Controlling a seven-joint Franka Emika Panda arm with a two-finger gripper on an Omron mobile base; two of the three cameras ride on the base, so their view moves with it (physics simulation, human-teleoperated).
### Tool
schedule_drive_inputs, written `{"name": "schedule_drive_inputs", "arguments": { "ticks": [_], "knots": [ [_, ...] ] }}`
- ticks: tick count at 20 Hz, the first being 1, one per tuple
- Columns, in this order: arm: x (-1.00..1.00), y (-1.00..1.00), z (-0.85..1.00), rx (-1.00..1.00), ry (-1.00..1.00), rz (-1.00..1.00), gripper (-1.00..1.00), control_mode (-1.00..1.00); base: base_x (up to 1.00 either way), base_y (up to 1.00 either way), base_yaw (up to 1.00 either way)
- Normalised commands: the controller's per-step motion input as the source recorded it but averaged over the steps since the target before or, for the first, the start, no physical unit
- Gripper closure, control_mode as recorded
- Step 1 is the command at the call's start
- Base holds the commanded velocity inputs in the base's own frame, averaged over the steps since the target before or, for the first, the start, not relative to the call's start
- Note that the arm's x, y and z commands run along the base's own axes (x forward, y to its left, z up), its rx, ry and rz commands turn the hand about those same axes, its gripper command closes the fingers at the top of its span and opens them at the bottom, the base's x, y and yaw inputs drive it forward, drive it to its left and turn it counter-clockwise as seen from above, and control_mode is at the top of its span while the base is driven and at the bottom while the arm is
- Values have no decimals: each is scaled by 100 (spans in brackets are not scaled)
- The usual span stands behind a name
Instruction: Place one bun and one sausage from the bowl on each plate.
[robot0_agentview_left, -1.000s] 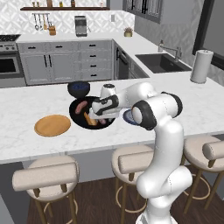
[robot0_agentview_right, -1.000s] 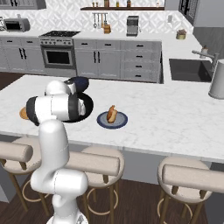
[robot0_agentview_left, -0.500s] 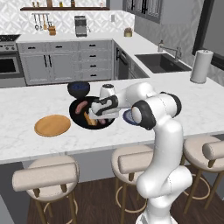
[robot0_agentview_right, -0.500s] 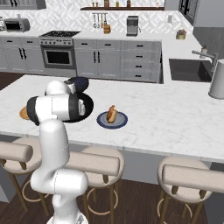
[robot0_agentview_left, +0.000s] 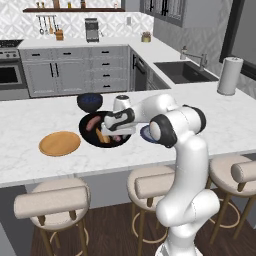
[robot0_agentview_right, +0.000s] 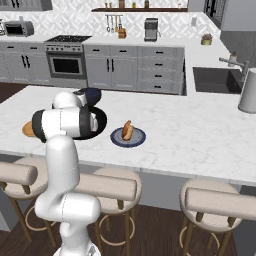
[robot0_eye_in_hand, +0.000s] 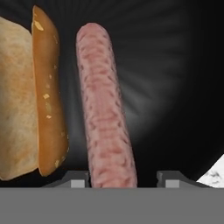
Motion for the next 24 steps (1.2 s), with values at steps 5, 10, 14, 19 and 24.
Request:
{"name": "schedule_drive_inputs", "arguments": {
  "ticks": [5,10,14,19,24],
  "knots": [
    [7,0,-68,0,6,0,100,-100,0,0,0],
    [-2,2,-19,0,10,0,100,-100,0,0,0],
    [-7,0,11,0,1,0,100,-100,0,0,0],
    [0,0,3,0,1,0,100,-100,0,0,0],
    [0,0,12,0,0,0,100,-100,0,0,0]
  ]
}}
